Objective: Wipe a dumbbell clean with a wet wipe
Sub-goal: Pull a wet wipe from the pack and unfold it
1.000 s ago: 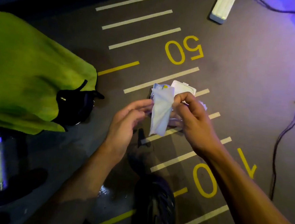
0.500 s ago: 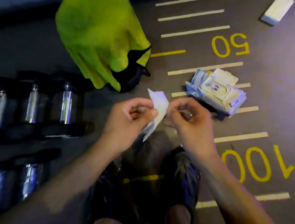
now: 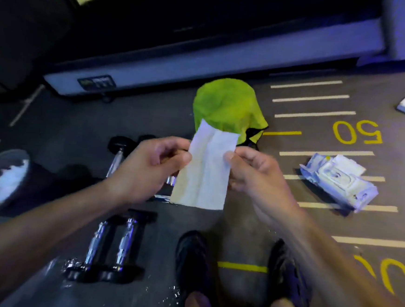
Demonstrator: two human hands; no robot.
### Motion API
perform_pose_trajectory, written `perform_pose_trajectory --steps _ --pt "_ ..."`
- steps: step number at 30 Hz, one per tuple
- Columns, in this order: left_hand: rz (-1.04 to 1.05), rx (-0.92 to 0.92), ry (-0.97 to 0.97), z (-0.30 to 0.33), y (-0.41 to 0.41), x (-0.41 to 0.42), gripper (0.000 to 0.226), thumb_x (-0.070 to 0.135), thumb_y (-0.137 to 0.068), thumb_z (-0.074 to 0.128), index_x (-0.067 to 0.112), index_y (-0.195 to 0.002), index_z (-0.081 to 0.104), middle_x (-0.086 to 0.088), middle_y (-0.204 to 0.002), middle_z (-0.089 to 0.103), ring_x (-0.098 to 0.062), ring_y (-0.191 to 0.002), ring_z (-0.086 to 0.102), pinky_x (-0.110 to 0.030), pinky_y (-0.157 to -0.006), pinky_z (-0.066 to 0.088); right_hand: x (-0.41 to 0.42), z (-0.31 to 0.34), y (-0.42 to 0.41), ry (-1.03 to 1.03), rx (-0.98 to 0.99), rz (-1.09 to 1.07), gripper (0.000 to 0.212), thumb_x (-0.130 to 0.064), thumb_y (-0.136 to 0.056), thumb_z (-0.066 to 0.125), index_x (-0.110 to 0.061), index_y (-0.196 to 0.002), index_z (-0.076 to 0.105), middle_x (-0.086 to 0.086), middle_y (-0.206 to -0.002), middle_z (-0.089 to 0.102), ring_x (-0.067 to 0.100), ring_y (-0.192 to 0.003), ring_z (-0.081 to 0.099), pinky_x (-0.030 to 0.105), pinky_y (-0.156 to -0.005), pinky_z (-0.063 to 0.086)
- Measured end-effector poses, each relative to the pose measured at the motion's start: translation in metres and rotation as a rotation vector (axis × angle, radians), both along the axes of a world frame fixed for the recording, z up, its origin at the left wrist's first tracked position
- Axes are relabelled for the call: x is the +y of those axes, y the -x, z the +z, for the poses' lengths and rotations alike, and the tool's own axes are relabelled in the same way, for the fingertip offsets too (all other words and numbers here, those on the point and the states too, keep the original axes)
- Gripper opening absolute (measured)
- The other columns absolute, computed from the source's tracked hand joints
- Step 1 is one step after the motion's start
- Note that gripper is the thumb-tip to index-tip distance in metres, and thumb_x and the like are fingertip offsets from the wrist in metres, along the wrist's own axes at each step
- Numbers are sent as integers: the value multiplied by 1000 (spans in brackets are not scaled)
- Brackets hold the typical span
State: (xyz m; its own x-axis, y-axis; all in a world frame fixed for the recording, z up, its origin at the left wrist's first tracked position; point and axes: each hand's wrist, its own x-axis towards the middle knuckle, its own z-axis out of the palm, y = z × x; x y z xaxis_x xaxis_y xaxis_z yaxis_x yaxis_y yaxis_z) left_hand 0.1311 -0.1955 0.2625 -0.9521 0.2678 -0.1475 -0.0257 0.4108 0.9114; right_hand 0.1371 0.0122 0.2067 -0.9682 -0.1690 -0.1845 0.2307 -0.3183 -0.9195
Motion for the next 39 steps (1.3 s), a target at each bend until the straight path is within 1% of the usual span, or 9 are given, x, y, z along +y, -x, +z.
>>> perform_pose_trajectory --steps 3,5,12,15,18,22,26,28,39 --pt "50 -40 -25 19 -15 -18 32 23 -98 60 -8 -103 68 -20 -91 66 -17 -86 61 -37 -85 57 -6 30 4 12 12 49 18 -12 -103 56 -14 -88 66 -3 -72 71 7 -59 64 26 -59 53" --pt "95 -85 -117 27 -26 -24 31 26 -96 60 -3 -102 69 -21 -97 69 -27 -92 63 -53 -96 55 -10 46 4 18 -1 116 19 -15 -103 55 -17 -89 66 2 -83 74 18 -70 69 31 -63 54" --pt "240 -159 -339 21 -52 -39 35 22 -90 73 1 -117 71 -19 -110 77 -22 -96 73 -32 -90 60 -33 58 -3 -89 22 258 14 -29 -93 72 -16 -93 66 13 -88 66 27 -78 60 42 -73 45" --pt "293 -211 -413 3 -60 -54 33 17 -85 72 5 -116 72 -13 -106 80 -18 -91 77 -31 -83 61 -50 52 -6 -153 19 272 26 -18 -94 72 2 -109 63 20 -91 69 25 -69 64 31 -59 52" --pt "371 -268 -546 -4 -65 -70 36 17 -82 73 4 -115 72 -17 -111 79 -23 -95 76 -37 -86 62 -71 51 -9 -208 14 265 15 -9 -96 66 2 -107 64 15 -86 75 16 -60 67 24 -50 53" --pt "427 -337 -738 -7 -67 -89 43 21 -91 65 -2 -127 65 -23 -127 72 -33 -111 70 -50 -100 55 -97 54 -5 -263 2 307 7 -8 -97 65 -4 -103 67 15 -89 77 19 -64 71 30 -55 57" --pt "433 -297 -825 -17 -63 -107 5 7 -95 60 11 -96 63 -14 -102 74 -24 -89 73 -39 -80 59 -120 55 -1 -268 15 339 7 -6 -97 65 -1 -101 67 12 -86 77 16 -66 73 27 -53 57" --pt "432 -277 -844 -25 -59 -114 14 2 -96 58 12 -86 56 -9 -91 74 -21 -82 73 -34 -70 61 -129 49 3 -267 27 350 8 -5 -98 64 0 -103 68 13 -88 77 18 -72 74 29 -58 60" --pt "571 -379 -938 -118 -13 -143 29 4 -84 77 24 -100 63 0 -96 72 -14 -74 70 -29 -63 61 -130 -56 39 -281 -39 268 14 -7 -102 59 -4 -111 69 22 -103 75 25 -86 73 33 -63 62"
